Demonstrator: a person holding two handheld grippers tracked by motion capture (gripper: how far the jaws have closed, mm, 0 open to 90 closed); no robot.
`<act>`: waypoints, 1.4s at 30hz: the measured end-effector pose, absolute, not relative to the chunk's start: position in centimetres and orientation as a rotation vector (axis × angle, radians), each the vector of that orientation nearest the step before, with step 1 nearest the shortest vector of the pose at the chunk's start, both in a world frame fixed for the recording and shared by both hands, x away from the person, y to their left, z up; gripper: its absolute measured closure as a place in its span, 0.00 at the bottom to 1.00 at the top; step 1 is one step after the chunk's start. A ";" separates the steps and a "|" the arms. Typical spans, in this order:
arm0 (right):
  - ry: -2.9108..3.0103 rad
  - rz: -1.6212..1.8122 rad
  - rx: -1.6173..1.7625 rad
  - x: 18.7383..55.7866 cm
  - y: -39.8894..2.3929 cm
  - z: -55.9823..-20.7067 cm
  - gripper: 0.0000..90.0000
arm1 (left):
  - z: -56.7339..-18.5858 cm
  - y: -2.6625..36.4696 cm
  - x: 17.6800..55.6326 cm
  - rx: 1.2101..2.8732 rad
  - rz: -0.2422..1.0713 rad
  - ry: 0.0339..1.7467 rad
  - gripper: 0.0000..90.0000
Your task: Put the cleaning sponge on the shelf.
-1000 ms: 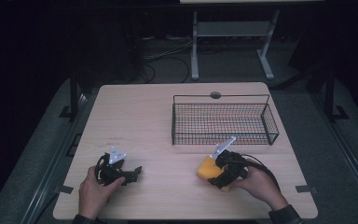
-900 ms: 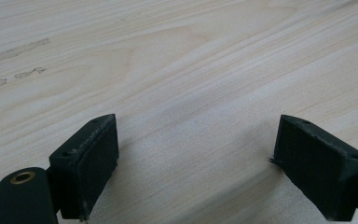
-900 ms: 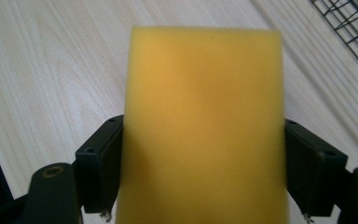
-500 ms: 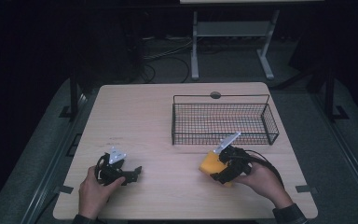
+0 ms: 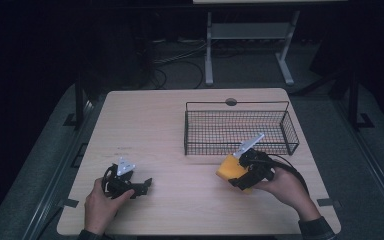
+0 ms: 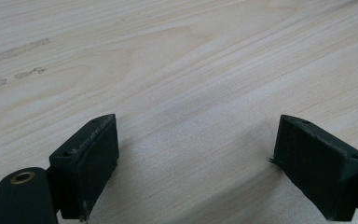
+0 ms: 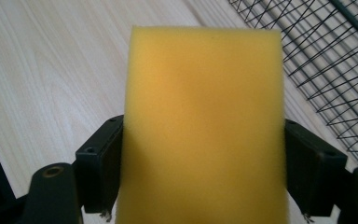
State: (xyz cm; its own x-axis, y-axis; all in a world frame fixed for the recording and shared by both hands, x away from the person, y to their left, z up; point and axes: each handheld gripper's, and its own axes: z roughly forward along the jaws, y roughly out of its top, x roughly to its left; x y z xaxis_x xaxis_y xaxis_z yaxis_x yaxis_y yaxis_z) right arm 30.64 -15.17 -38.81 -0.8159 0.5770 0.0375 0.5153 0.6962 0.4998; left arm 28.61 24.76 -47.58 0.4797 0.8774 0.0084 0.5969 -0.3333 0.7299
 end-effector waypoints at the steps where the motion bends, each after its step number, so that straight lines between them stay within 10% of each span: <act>1: 2.776 0.767 0.904 30.7 -15.2 -38.6 0.26 | -47.6 24.8 28.6 2.056 0.537 1.214 0.14; 42: 2.694 0.769 0.990 33.6 -18.3 -35.6 0.26 | -47.6 24.8 28.6 2.060 0.538 1.213 0.14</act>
